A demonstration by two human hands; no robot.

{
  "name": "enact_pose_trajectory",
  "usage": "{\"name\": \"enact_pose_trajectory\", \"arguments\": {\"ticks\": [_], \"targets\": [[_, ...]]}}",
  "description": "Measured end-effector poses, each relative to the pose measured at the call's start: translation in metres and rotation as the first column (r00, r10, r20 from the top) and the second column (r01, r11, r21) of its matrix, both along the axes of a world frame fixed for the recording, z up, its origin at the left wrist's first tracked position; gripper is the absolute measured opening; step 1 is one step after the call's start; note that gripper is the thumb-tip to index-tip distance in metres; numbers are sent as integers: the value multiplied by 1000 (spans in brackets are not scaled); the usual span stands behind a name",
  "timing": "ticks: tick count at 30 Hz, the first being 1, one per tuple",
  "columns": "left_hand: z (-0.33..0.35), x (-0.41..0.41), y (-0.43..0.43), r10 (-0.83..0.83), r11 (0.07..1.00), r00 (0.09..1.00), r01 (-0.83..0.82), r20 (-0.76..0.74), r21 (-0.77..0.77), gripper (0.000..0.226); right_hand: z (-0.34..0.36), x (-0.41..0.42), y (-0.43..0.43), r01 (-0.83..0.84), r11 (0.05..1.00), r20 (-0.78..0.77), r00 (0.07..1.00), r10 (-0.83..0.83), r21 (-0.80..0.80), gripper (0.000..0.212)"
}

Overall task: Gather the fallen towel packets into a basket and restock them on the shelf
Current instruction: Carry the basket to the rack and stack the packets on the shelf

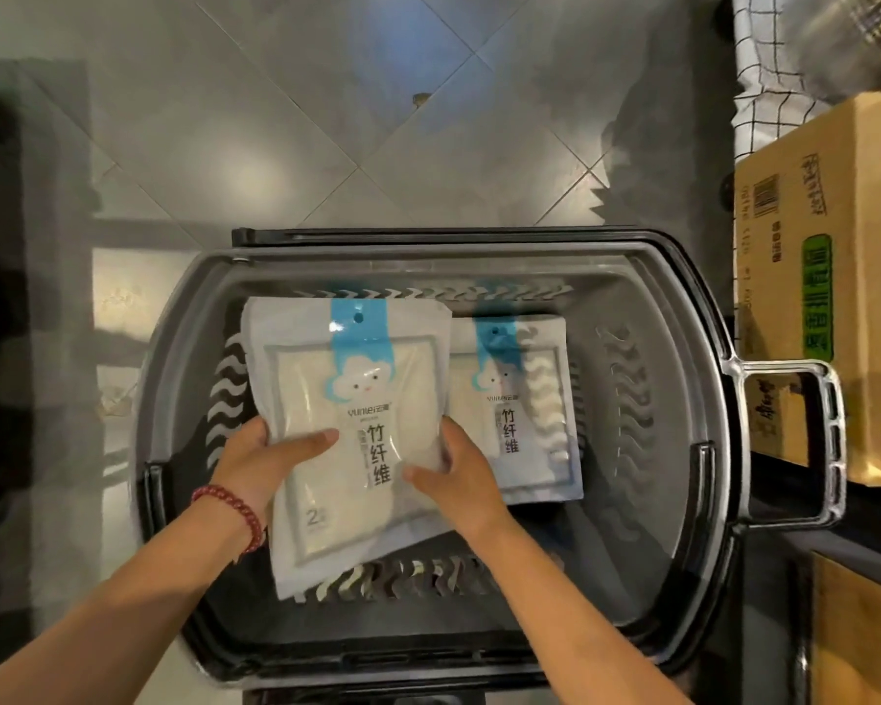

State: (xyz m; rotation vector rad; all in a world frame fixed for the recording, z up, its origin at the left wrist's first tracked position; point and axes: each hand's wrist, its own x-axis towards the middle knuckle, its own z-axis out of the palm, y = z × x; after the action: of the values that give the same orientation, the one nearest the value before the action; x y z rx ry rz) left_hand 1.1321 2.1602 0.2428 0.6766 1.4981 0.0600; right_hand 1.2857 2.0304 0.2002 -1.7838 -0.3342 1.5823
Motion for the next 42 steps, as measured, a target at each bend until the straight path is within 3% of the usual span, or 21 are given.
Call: {"name": "enact_pose_trajectory", "arguments": {"ticks": [2, 4, 6, 7, 9, 11, 14, 16, 19, 24, 28, 32, 37, 42], "targets": [[-5, -6, 6, -1, 999, 999, 3, -49, 38, 50, -6, 3, 2, -15, 999, 13, 1000, 15, -33, 30], [-11, -10, 12, -18, 998, 995, 24, -96, 62, 49, -16, 17, -2, 40, 991, 245, 970, -7, -129, 30], [-17, -13, 16, -51, 994, 990, 63, -130, 90, 46, -29, 38, -11, 135, 944, 556, 829, 59, -301, 51], [-20, -15, 17, -68, 991, 987, 84, -145, 104, 45, -35, 48, -16, 183, 893, 635, 761, 136, -410, 65], [-25, -18, 17, -72, 988, 984, 93, -161, 124, 45, -44, 64, -27, 239, 769, 598, 770, 222, -592, 91], [-29, -21, 16, -47, 988, 988, 68, -150, 137, 44, -51, 75, -34, 156, 709, 480, 831, 283, -688, 103], [-35, -23, 13, -42, 984, 990, 64, -137, 164, 39, -57, 81, -34, 44, 678, 397, 837, 376, -734, 100], [-38, -23, 13, -47, 980, 989, 72, -137, 187, 32, -58, 78, -29, 74, 659, 462, 772, 438, -748, 94], [-39, -23, 12, -59, 978, 986, 88, -155, 189, 29, -54, 69, -25, 136, 697, 586, 665, 463, -704, 52], [-21, -14, 6, -65, 973, 978, 105, -196, 204, 27, -12, 52, -37, 161, 838, 674, 680, 288, -521, 19], [20, -1, 3, -159, 956, 972, 196, -173, 220, 25, 38, 35, -55, 105, 929, 713, 673, 196, -355, 25], [86, 9, 1, -219, 933, 965, 249, -142, 258, 24, 103, 20, -68, 213, 943, 650, 760, 3, -254, 27], [202, 12, -5, -268, 903, 960, 280, -82, 326, 25, 219, 5, -86, 421, 903, 625, 729, -279, -89, 19], [331, 22, -6, -394, 805, 919, 358, -25, 473, 26, 349, 0, -122, 572, 819, 573, 655, -493, 52, 19]]}}
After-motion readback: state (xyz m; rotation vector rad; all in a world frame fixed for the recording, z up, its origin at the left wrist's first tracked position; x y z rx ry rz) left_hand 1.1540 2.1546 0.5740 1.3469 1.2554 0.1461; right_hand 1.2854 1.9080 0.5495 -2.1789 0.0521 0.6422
